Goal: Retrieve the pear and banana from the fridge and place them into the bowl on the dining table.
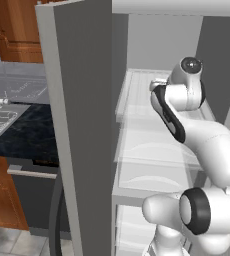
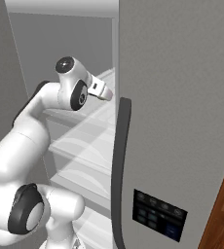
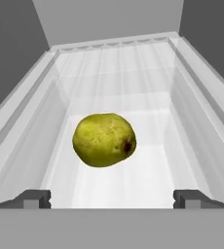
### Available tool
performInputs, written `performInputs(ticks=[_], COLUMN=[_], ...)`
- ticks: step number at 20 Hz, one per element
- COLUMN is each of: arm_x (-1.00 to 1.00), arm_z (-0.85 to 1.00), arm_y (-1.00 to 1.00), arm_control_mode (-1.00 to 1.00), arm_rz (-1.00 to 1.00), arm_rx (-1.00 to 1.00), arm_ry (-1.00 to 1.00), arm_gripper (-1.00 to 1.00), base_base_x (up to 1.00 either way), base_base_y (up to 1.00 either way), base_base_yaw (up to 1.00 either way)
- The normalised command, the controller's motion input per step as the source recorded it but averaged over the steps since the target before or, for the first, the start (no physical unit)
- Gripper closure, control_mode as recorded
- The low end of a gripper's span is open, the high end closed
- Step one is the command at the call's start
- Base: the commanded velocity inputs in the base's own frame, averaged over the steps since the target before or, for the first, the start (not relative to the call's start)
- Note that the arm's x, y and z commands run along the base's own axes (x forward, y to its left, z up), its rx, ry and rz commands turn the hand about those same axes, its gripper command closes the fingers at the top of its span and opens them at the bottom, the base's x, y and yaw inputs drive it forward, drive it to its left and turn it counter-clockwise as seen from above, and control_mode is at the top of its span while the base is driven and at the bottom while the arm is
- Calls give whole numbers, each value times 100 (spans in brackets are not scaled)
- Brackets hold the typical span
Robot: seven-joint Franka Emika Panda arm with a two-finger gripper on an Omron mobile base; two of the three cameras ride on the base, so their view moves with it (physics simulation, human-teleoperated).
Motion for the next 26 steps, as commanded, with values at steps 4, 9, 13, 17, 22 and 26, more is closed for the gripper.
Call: performInputs(ticks=[4,9,13,17,22,26], arm_x=[23,26,29,32,33,31], arm_z=[-16,-13,-11,-9,-8,-6], arm_y=[0,0,0,0,0,0], arm_control_mode=[-100,-100,-100,-100,-100,-100], arm_rz=[0,0,0,0,0,0], arm_rx=[0,0,0,0,0,0], arm_ry=[0,0,0,0,0,0], arm_gripper=[-100,-100,-100,-100,-100,-100], base_base_x=[0,0,0,0,0,0], base_base_y=[0,0,0,0,0,0], base_base_yaw=[0,0,0,0,0,0])
